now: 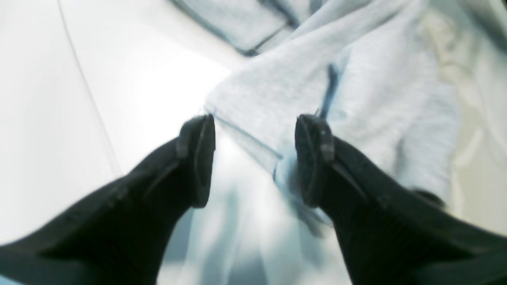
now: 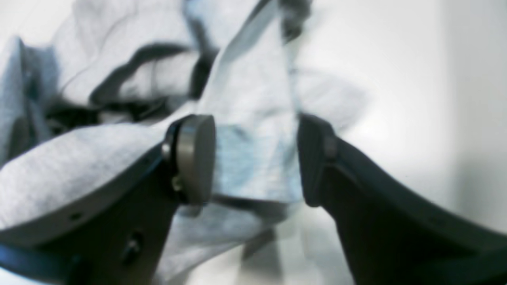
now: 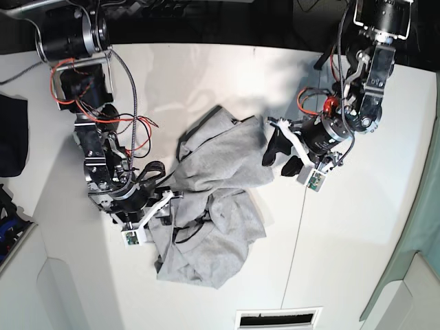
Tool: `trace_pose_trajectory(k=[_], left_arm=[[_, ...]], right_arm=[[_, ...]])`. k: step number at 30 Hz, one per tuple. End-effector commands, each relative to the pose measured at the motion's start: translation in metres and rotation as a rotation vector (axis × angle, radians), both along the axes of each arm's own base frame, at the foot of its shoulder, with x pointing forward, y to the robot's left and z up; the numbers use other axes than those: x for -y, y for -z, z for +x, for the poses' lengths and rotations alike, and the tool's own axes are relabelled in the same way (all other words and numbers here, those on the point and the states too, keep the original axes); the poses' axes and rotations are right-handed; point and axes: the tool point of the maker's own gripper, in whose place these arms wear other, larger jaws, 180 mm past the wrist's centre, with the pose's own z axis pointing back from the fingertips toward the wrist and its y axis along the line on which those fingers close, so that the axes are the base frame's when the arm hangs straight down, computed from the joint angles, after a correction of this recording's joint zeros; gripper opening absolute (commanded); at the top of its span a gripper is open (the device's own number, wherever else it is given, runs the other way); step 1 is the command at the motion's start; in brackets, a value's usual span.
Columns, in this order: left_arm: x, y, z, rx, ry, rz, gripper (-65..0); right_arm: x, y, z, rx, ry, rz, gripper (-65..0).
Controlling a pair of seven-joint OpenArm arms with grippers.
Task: Layout the t-shirt on the table in an organized manner, then fold the t-shirt properly
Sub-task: 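Reach both grippers down and grasp opposite edges of the grey t-shirt, then lift the t-shirt with both grippers and stretch it apart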
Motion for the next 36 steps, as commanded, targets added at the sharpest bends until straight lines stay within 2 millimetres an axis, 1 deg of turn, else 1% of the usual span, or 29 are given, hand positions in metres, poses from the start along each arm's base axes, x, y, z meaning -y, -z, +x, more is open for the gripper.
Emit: trace_pose_trajectory(k=[1, 4, 6, 7, 8, 10, 11, 12, 14, 16, 18, 21, 23, 25, 28, 31, 33, 36], left_arm=[[0.0, -0.011, 0.016, 0.04, -0.014, -0.024, -30.2], [0.008, 0.002, 0.026, 0.001, -0.036, -0.054, -30.2], [0.013, 0.012, 0.03, -0.025, -0.045, -0.06, -30.2], [0.015, 0.019, 0.031, -0.037, -0.05, -0.062, -30.2], [0.016, 0.024, 0.031, -0.044, -0.055, -0.063, -30.2], [0.017, 0.033, 0.03, -0.061, -0.064, -0.068, -30.7], [0.017, 0.036, 0.029, -0.062, -0.068, -0.07, -32.5], [0.018, 0.037, 0.028, -0.063, -0.069, -0.072, -36.9], [0.019, 0.037, 0.028, -0.063, -0.067, -0.073, -51.1], [0.02, 0.034, 0.032, -0.054, -0.066, -0.077, -65.0], [0.02, 0.029, 0.037, -0.039, -0.063, -0.075, -65.0], [0.001, 0.01, 0.049, 0.021, -0.085, -0.052, -65.0], [-0.018, -0.006, 0.057, 0.057, -0.109, -0.026, -65.0], [-0.041, -0.023, 0.063, 0.081, -0.138, 0.005, -65.0], [-0.079, -0.058, 0.072, 0.136, -0.193, 0.025, -65.0], [-0.112, -0.1, 0.076, 0.214, -0.225, 0.039, -65.0], [-0.125, -0.125, 0.075, 0.252, -0.22, 0.074, -65.0], [-0.14, -0.157, 0.073, 0.287, -0.2, 0.142, -65.0]], right_arm=[[-0.008, -0.022, 0.017, 0.058, -0.019, 0.026, -32.0], [-0.014, -0.009, 0.011, 0.023, -0.035, 0.035, -32.1], [-0.013, -0.003, 0.008, 0.018, -0.03, 0.038, -32.1], [-0.013, 0.0, 0.006, 0.02, -0.027, 0.042, -33.2], [-0.012, 0.003, 0.005, 0.021, -0.024, 0.045, -36.6], [-0.011, 0.006, 0.004, 0.032, -0.019, 0.05, -46.3], [-0.011, 0.007, 0.004, 0.035, -0.017, 0.052, -51.4], [-0.011, 0.006, 0.004, 0.039, -0.017, 0.053, -56.0], [-0.011, 0.003, 0.007, 0.059, -0.024, 0.042, -65.0], [-0.013, -0.006, 0.011, 0.108, -0.054, 0.016, -65.0], [-0.017, -0.013, 0.013, 0.14, -0.089, -0.003, -65.0], [-0.017, -0.033, 0.02, 0.191, -0.101, -0.006, -65.0], [-0.013, -0.05, 0.026, 0.236, -0.102, -0.016, -65.0], [-0.004, -0.069, 0.031, 0.282, -0.092, -0.022, -65.0], [0.016, -0.101, 0.034, 0.349, -0.06, -0.001, -65.0], [0.039, -0.134, 0.029, 0.407, -0.036, 0.032, -65.0], [0.057, -0.153, 0.021, 0.43, -0.017, 0.054, -65.0], [0.09, -0.172, 0.005, 0.45, 0.034, 0.071, -65.0]])
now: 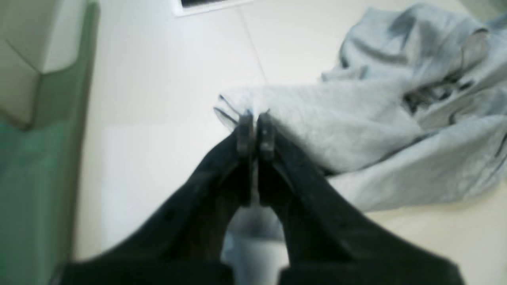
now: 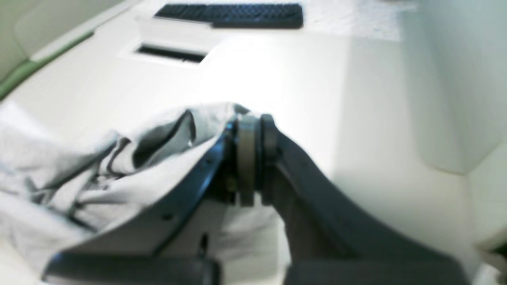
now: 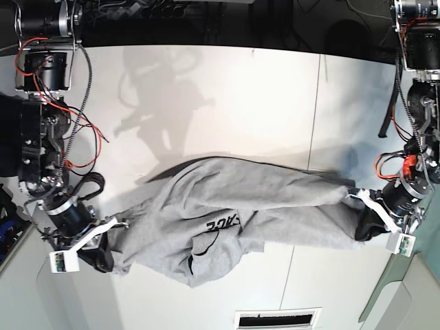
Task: Layout the t-shirt on the table in an organized manner, then fold the t-shirt properly
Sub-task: 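Lift the t-shirt with both grippers and stretch it apart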
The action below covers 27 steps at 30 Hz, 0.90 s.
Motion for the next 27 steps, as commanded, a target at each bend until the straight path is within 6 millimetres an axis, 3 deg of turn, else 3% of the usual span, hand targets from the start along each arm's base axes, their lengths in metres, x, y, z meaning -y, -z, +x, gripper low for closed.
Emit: trace_pose_trajectory(k=[1, 4, 8, 12, 18, 19, 20, 22, 23, 24, 27], left_arm=[[-0.007, -0.031, 0.006, 0.074, 0.008, 0.02, -65.0], [-0.023, -0.057, 0.002, 0.101, -0.003, 0.052, -65.0], [-0.045, -0.074, -0.008, 0.127, -0.038, 0.047, -65.0], [-0.039, -0.049, -0.025, 0.036, 0.007, 0.025, -65.0], [-0.033, 0.007, -0.051, -0.086, -0.018, -0.03, -65.0], [-0.033, 0.017, -0.054, -0.109, -0.027, -0.041, -65.0], [-0.034, 0.027, -0.058, -0.134, -0.037, -0.048, -60.2], [-0.037, 0.042, -0.063, -0.172, -0.055, -0.06, -46.2], [-0.039, 0.047, -0.065, -0.187, -0.063, -0.067, -40.6], [-0.041, 0.052, -0.067, -0.206, -0.068, -0.067, -36.9], [-0.043, 0.052, -0.068, -0.227, -0.079, -0.09, -35.8]], right_arm=[[0.019, -0.027, 0.0, 0.077, 0.034, 0.011, -65.0], [0.061, -0.031, -0.018, 0.091, 0.115, 0.027, -65.0], [0.107, -0.014, -0.046, 0.043, 0.202, 0.059, -65.0], [0.125, 0.02, -0.075, -0.051, 0.255, 0.104, -65.0], [0.116, 0.066, -0.104, -0.164, 0.272, 0.135, -65.0], [0.115, 0.072, -0.108, -0.18, 0.283, 0.144, -57.8], [0.114, 0.078, -0.112, -0.194, 0.295, 0.155, -48.7], [0.11, 0.088, -0.118, -0.217, 0.315, 0.176, -33.2], [0.107, 0.09, -0.119, -0.223, 0.316, 0.184, -28.6], [0.106, 0.092, -0.119, -0.226, 0.324, 0.191, -26.6], [0.106, 0.091, -0.118, -0.22, 0.332, 0.208, -26.6]])
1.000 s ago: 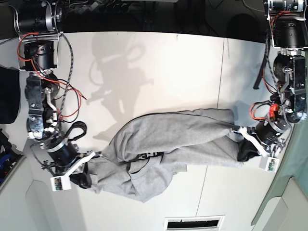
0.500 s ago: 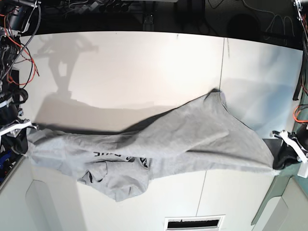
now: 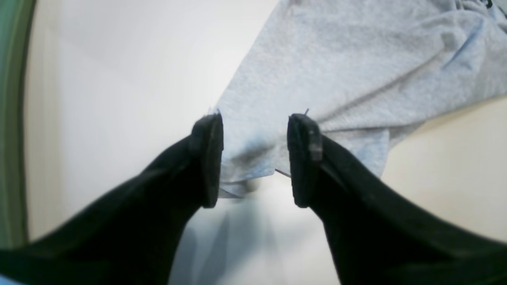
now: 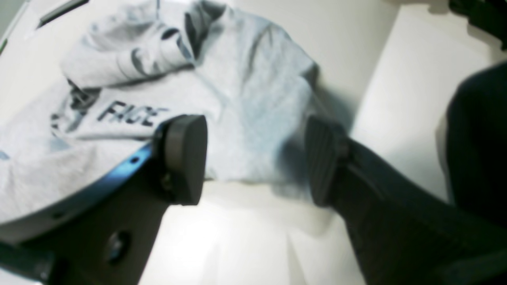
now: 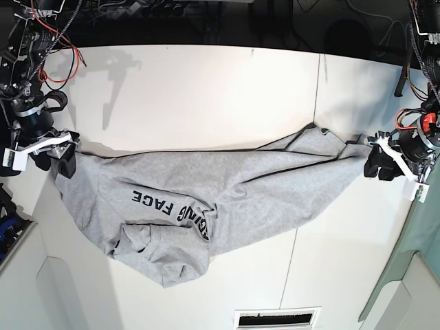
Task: Layout the t-shirt on the table in an organized manner, then fold the t-shirt properly
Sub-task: 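Lift the t-shirt with both grippers and stretch it apart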
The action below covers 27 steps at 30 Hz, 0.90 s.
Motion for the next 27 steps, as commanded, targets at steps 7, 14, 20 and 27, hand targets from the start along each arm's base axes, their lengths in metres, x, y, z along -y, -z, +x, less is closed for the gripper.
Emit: trace_pose_trajectory(k=[7, 14, 20, 27], left_arm=[[0.01, -0.034, -0.015, 0.067, 0.089, -0.215, -35.8], [0.055, 0.021, -0.058, -0.066, 0.114, -0.29, -26.8], [0.071, 0.064, -0.066, -0.11, 0.011, -0.295, -24.4], [0.072, 0.08, -0.04, -0.105, -0.032, -0.309, -24.4]], right_arm=[[0.024, -0.012, 0.007, 0.033, 0.113, -0.003, -26.6], [0.023, 0.036, 0.03, -0.061, 0.16, 0.139, -26.6], [0.006, 0.071, 0.039, -0.142, 0.142, 0.232, -26.6], [-0.019, 0.077, 0.044, -0.139, 0.089, 0.28, -26.6]])
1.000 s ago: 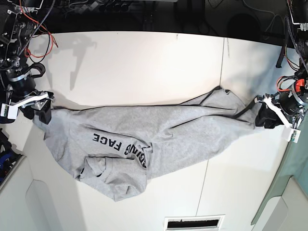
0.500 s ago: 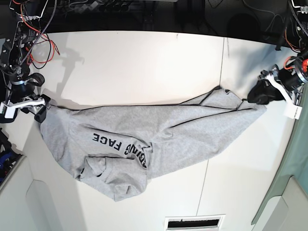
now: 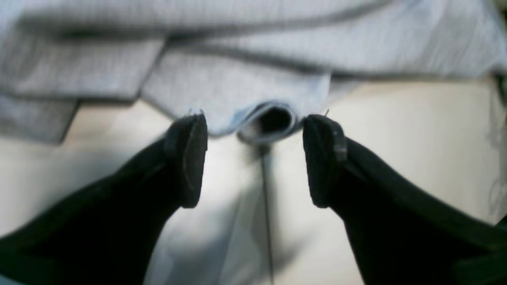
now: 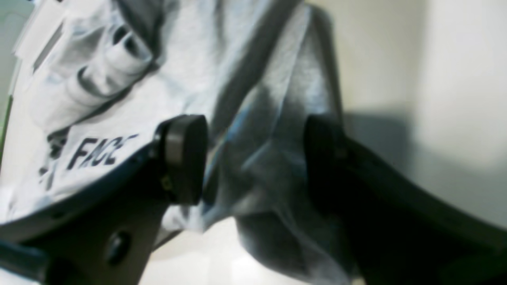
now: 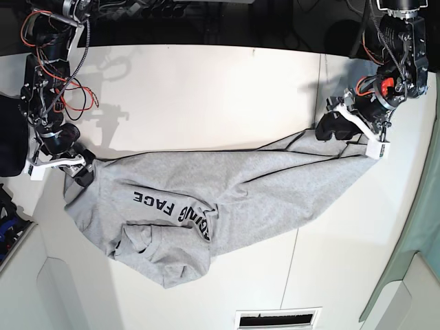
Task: Layout the t-shirt on the table in an organized manner, then fold the t-shirt properly
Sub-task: 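Lift the t-shirt with both grippers and stretch it apart, then lower the stretched t-shirt onto the table and release both grippers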
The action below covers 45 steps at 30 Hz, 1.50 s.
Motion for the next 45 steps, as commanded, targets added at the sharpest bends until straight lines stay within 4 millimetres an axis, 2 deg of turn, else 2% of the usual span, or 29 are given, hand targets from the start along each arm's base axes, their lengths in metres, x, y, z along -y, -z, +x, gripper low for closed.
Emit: trace_pose_trajectory(k=[1, 7, 14, 15, 16, 18, 19, 21, 25, 27, 30, 38, 42, 45], left_arm=[[0.0, -0.005, 0.007, 0.027, 0.001, -0.007, -24.4], [0.003, 0.009, 0.027, -0.002, 0.0, 0.01, -24.4], [0.004, 0.023, 0.03, -0.029, -0.012, 0.024, -26.0], [0.005, 0.023, 0.029, -0.034, -0.01, 0.023, -31.7], [0.007, 0.025, 0.028, -0.043, -0.006, 0.022, -41.7], [0.01, 0.027, 0.023, -0.066, 0.017, 0.019, -65.0], [0.014, 0.027, 0.021, -0.072, 0.036, 0.009, -65.0], [0.024, 0.019, 0.017, -0.053, 0.086, -0.034, -65.0], [0.023, -0.026, 0.011, 0.088, 0.124, -0.069, -65.0], [0.016, -0.051, 0.003, 0.152, 0.128, -0.035, -65.0], [0.011, -0.089, -0.013, 0.238, 0.149, 0.033, -65.0], [0.027, -0.184, -0.046, 0.421, 0.236, 0.116, -65.0], [0.011, -0.231, -0.051, 0.541, 0.179, 0.194, -65.0], [-0.008, -0.245, -0.047, 0.584, 0.122, 0.235, -65.0]], right_arm=[[-0.001, -0.005, 0.006, 0.005, -0.01, 0.0, -26.6], [-0.022, -0.008, 0.015, 0.026, -0.032, 0.028, -26.6], [-0.049, -0.006, 0.019, 0.021, -0.134, -0.04, -26.9], [-0.051, -0.006, 0.02, 0.027, -0.148, -0.065, -29.0], [-0.052, -0.006, 0.021, 0.03, -0.162, -0.087, -34.5], [-0.053, -0.005, 0.02, 0.028, -0.184, -0.125, -54.2], [-0.053, -0.004, 0.02, 0.025, -0.194, -0.135, -64.7], [-0.056, -0.005, 0.018, 0.034, -0.235, -0.146, -65.0], [-0.06, -0.023, 0.015, 0.116, -0.31, -0.123, -65.0], [-0.049, -0.037, 0.006, 0.148, -0.286, -0.113, -65.0], [-0.025, -0.064, -0.018, 0.201, -0.253, -0.151, -65.0], [0.032, -0.162, -0.081, 0.345, -0.214, -0.352, -65.0], [0.048, -0.214, -0.096, 0.424, -0.171, -0.372, -65.0], [0.053, -0.244, -0.092, 0.501, -0.149, -0.4, -65.0]])
